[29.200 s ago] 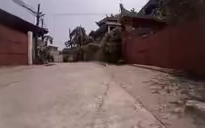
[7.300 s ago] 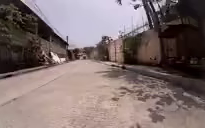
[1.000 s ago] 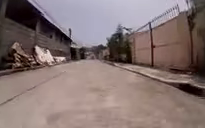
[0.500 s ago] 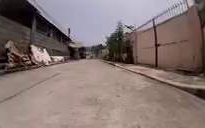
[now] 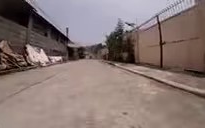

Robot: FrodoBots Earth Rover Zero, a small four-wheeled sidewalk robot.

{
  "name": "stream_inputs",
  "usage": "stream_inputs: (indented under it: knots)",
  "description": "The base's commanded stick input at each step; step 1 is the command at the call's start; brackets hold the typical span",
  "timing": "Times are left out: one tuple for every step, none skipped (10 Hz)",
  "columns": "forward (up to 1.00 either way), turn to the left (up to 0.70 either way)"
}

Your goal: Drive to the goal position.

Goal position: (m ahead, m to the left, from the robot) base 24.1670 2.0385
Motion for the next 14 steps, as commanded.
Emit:
stream_inputs:
  knots:
    - [1.00, 0.00]
    - [1.00, 0.00]
    - [1.00, 0.00]
    - [1.00, 0.00]
    - [1.00, 0.00]
    - [1.00, 0.00]
    - [1.00, 0.00]
    - [1.00, 0.00]
    - [1.00, 0.00]
    - [1.00, 0.00]
    - [1.00, 0.00]
    - [1.00, 0.00]
    - [1.00, 0.00]
    - [1.00, 0.00]
